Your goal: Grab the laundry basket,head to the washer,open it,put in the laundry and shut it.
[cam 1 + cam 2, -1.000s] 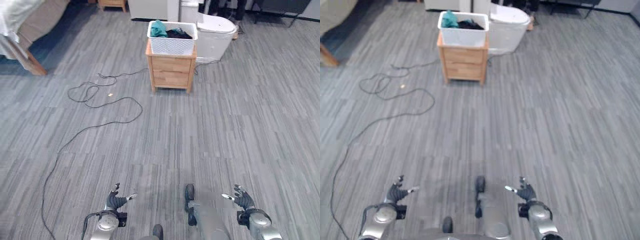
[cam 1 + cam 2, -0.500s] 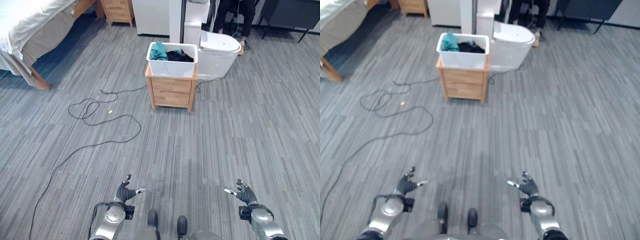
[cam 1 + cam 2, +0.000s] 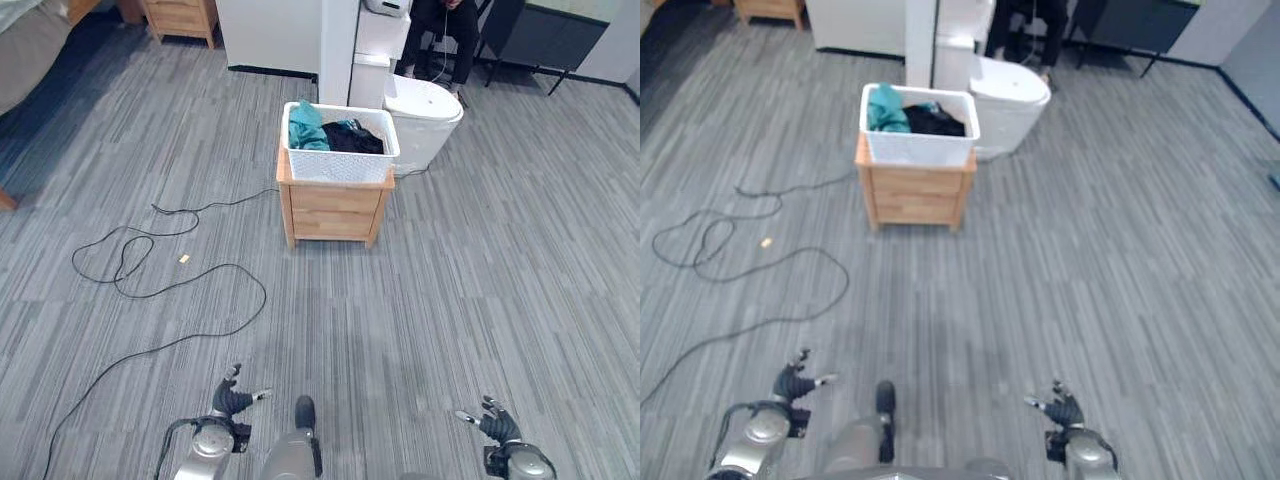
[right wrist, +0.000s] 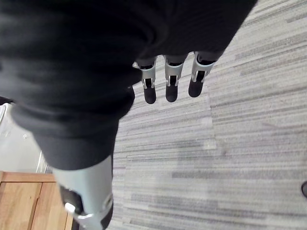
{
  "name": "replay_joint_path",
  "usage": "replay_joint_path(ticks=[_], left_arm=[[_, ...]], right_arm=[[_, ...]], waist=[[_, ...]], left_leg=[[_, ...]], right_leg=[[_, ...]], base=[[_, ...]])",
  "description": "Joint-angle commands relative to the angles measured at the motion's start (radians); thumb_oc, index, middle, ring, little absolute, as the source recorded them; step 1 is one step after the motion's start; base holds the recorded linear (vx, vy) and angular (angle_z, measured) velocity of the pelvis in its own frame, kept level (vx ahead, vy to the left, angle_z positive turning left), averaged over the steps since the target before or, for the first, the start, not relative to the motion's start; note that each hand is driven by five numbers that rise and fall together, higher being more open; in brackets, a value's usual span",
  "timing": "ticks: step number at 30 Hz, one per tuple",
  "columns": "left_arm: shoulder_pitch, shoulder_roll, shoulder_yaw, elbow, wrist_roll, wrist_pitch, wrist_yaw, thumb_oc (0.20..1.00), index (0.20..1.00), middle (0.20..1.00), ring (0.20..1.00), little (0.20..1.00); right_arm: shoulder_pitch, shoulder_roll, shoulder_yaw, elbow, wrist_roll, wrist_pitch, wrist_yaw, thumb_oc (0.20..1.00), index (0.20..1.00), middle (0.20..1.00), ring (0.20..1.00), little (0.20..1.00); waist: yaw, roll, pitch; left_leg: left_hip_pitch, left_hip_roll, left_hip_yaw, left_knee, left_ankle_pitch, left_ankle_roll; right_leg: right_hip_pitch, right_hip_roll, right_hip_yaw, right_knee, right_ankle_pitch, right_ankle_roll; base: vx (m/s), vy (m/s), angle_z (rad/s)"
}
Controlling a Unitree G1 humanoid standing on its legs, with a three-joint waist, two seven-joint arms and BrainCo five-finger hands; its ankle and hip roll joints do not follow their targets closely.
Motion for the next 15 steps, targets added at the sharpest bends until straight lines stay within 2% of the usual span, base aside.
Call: replay_joint_path(ticks=[1,2,3,5,6,7,8,9,10,11,12,13,14,15], left_arm=[[-0.003,0.039,-0.004,-0.054,0.008,-0.028,0.018,1.0,1.0,1.0,1.0,1.0],[-0.006,0.045,-0.007,-0.059,0.011,-0.027,0.018,1.0,1.0,1.0,1.0,1.0],[-0.01,0.046,-0.004,-0.052,0.006,-0.026,0.019,1.0,1.0,1.0,1.0,1.0],[-0.009,0.042,-0.004,-0.05,-0.006,-0.025,0.018,1.0,1.0,1.0,1.0,1.0],[-0.009,0.042,-0.003,-0.05,-0.006,-0.025,0.018,1.0,1.0,1.0,1.0,1.0],[-0.001,0.038,-0.001,-0.046,-0.011,-0.025,0.02,1.0,1.0,1.0,1.0,1.0],[-0.001,0.037,0.0,-0.046,-0.011,-0.025,0.02,1.0,1.0,1.0,1.0,1.0],[0.007,0.029,0.007,-0.049,-0.023,-0.023,0.02,1.0,1.0,1.0,1.0,1.0],[0.007,0.028,0.007,-0.049,-0.023,-0.023,0.02,1.0,1.0,1.0,1.0,1.0],[0.01,0.018,0.015,-0.041,-0.031,-0.027,0.021,1.0,1.0,1.0,1.0,1.0],[0.01,0.017,0.015,-0.041,-0.031,-0.027,0.021,1.0,1.0,1.0,1.0,1.0],[0.007,0.006,0.017,-0.038,-0.034,-0.03,0.022,1.0,1.0,1.0,1.0,1.0],[0.007,0.006,0.017,-0.038,-0.034,-0.03,0.022,1.0,1.0,1.0,1.0,1.0],[0.003,-0.001,0.016,-0.034,-0.033,-0.032,0.02,1.0,1.0,1.0,1.0,1.0]], right_arm=[[-0.091,0.001,0.017,-0.054,0.021,-0.032,0.009,1.0,1.0,1.0,1.0,1.0],[-0.093,0.004,0.025,-0.065,0.027,-0.036,0.012,1.0,1.0,1.0,1.0,1.0],[-0.099,0.003,0.035,-0.074,0.025,-0.035,0.015,1.0,1.0,1.0,1.0,1.0],[-0.1,-0.005,0.043,-0.089,0.023,-0.034,0.016,1.0,1.0,1.0,1.0,1.0],[-0.1,-0.005,0.044,-0.089,0.023,-0.034,0.016,1.0,1.0,1.0,1.0,1.0],[-0.108,-0.01,0.049,-0.092,0.018,-0.034,0.014,1.0,1.0,1.0,1.0,1.0],[-0.108,-0.011,0.049,-0.092,0.018,-0.034,0.014,1.0,1.0,1.0,1.0,1.0],[-0.113,-0.009,0.056,-0.102,0.015,-0.034,0.012,1.0,1.0,1.0,1.0,1.0],[-0.113,-0.01,0.057,-0.102,0.015,-0.034,0.012,1.0,1.0,1.0,1.0,1.0],[-0.116,-0.006,0.06,-0.099,0.01,-0.033,0.013,1.0,1.0,1.0,1.0,1.0],[-0.116,-0.007,0.06,-0.099,0.01,-0.033,0.013,1.0,1.0,1.0,1.0,1.0],[-0.117,-0.007,0.061,-0.098,0.006,-0.029,0.011,1.0,1.0,1.0,1.0,1.0],[-0.117,-0.007,0.061,-0.098,0.006,-0.029,0.011,1.0,1.0,1.0,1.0,1.0],[-0.117,-0.013,0.058,-0.093,-0.002,-0.028,0.009,1.0,1.0,1.0,1.0,1.0]], waist=[[0.013,-0.007,-0.013],[0.005,-0.006,-0.01],[-0.01,0.0,-0.006],[-0.027,0.016,0.002],[-0.029,0.015,0.005],[-0.038,0.025,0.014],[-0.04,0.025,0.018],[-0.046,0.026,0.03],[-0.047,0.028,0.033],[-0.054,0.03,0.044],[-0.055,0.033,0.046],[-0.059,0.034,0.054],[-0.06,0.036,0.055],[-0.06,0.036,0.056]], left_leg=[[-0.044,0.072,-0.019,0.016,-0.016,-0.067],[-0.009,0.068,-0.014,0.002,-0.03,-0.058],[0.064,0.05,-0.014,-0.028,-0.059,-0.046],[0.114,0.035,-0.03,-0.06,-0.075,-0.036],[0.119,0.033,-0.032,-0.061,-0.077,-0.036],[0.171,0.022,-0.04,-0.094,-0.1,-0.03],[0.178,0.021,-0.042,-0.097,-0.102,-0.03],[0.219,0.003,-0.049,-0.112,-0.121,-0.027],[0.225,0.005,-0.051,-0.113,-0.123,-0.027],[0.258,-0.009,-0.057,-0.116,-0.145,-0.03],[0.262,-0.006,-0.059,-0.115,-0.148,-0.031],[0.283,-0.016,-0.069,-0.098,-0.175,-0.034],[0.283,-0.015,-0.071,-0.096,-0.177,-0.034],[0.304,-0.028,-0.083,-0.08,-0.202,-0.037]], right_leg=[[-0.035,-0.002,-0.012,-0.018,0.19,0.083],[-0.081,0.003,-0.014,0.02,0.231,0.079],[-0.13,0.006,-0.038,0.018,0.245,0.073],[-0.202,0.045,-0.049,-0.016,0.219,0.063],[-0.198,0.043,-0.051,-0.013,0.215,0.063],[-0.257,0.061,-0.076,-0.08,0.186,0.062],[-0.251,0.06,-0.077,-0.078,0.183,0.062],[-0.305,0.061,-0.114,-0.182,0.196,0.07],[-0.298,0.062,-0.116,-0.184,0.195,0.07],[-0.337,0.052,-0.148,-0.28,0.218,0.08],[-0.331,0.054,-0.15,-0.282,0.218,0.08],[-0.357,0.04,-0.181,-0.336,0.235,0.093],[-0.354,0.042,-0.183,-0.338,0.235,0.092],[-0.362,0.03,-0.204,-0.349,0.251,0.097]], base=[[0.18,0.133,-0.08],[0.36,0.213,-0.24],[0.5,0.284,-0.34],[0.39,0.202,-0.22],[0.38,0.154,0.08],[0.26,0.092,0.3],[0.49,0.135,0.21],[0.25,0.044,0.13],[0.47,0.064,-0.1],[0.24,0.021,-0.02],[0.44,0.01,0.16],[0.22,-0.01,0.31],[0.42,-0.052,0.43],[0.22,-0.042,0.33]])
